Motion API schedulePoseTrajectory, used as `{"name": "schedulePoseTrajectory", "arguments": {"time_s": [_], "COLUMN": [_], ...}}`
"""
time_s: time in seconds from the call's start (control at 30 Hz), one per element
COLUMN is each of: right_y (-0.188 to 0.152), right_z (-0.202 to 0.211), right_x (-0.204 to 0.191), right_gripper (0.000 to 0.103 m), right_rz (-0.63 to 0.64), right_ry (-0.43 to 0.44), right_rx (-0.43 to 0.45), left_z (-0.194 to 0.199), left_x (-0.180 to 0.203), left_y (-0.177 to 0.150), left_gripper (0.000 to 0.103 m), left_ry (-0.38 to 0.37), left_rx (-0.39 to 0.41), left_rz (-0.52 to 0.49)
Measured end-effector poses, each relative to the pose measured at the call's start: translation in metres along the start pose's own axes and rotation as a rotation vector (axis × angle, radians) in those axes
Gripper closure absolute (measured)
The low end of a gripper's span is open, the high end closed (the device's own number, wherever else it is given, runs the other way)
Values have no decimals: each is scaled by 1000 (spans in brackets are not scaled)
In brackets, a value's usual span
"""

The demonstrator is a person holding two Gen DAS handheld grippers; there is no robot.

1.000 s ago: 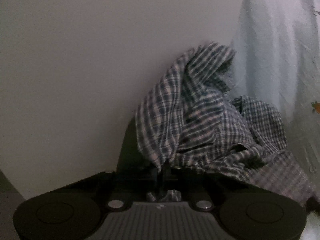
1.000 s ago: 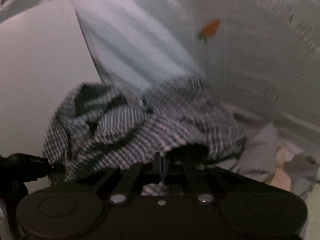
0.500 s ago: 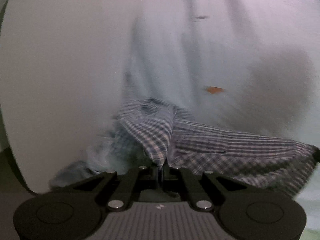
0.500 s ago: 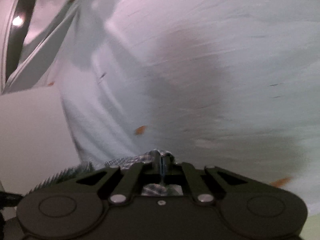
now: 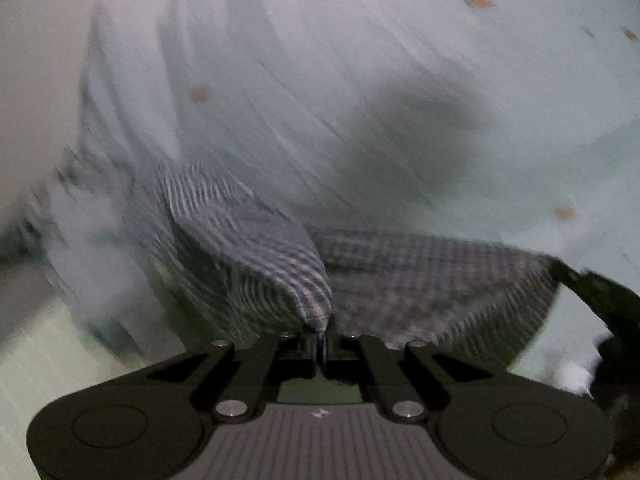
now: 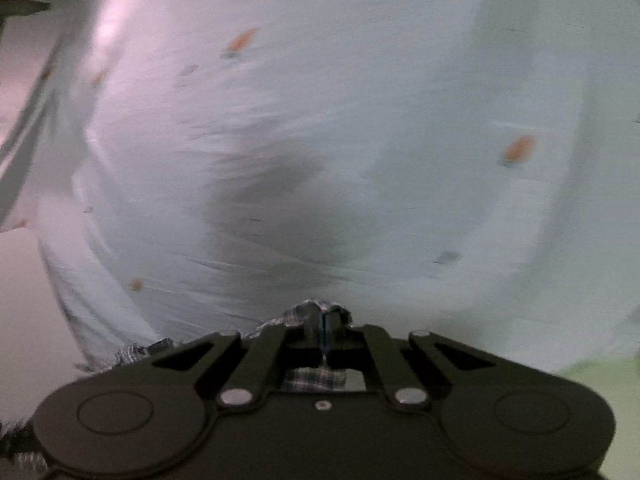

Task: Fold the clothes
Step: 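Lift the checked shirt with both grippers and pull it onto the open mat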

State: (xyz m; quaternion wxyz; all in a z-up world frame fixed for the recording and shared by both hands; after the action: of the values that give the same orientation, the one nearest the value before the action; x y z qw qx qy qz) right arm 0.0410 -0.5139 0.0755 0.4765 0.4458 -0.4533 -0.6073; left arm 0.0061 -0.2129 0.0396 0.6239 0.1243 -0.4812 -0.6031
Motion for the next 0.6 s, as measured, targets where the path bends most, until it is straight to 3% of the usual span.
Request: {"name": "schedulePoseTrajectory", "arguments": {"time_s": [0.1,0.2,0.33,0.37,0.4,0.5,0.6], "right_y": [-15,-41,-82,-92,-101,-121,-138], "right_z": [23,41,56,60,66,76,68], "right_x": [58,107,133,135,134,122,98], "right_gripper": [102,101,93,83,71,69,64], "right_rz": [1,10,22,15,-1,-34,-50], "right_ry": [-101,-226,-351,-368,-370,-343,-260], "right_rx": [-34,-118,-267,-293,-303,-339,-393], "left_z": [-10,-13,-8,-8,-8,-10,-10], "left_x": [42,72,71,64,58,38,16], "left_y": [-59,-106,-127,-125,-123,-112,-102], "left_gripper": [98,89,86,85,82,80,75], "left_ry": [-74,-101,-65,-46,-27,37,94], "left_rx": [-142,-244,-276,-274,-271,-257,-247], "left_rz": [-6,-75,-99,-85,-72,-48,-22]}}
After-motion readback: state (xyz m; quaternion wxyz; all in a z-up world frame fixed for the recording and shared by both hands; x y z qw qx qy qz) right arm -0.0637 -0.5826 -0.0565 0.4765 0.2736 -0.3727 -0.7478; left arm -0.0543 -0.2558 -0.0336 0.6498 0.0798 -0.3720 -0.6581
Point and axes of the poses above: each gripper's, at about its wrist camera, not at the fingertips, and z roughly against the way its jaws point, x to its right, y to its top, the point moved 4 cm from there along -z, roughly the way its jaws point, and after that the axes turned 7 degrees about z, right-handed, at the moved point
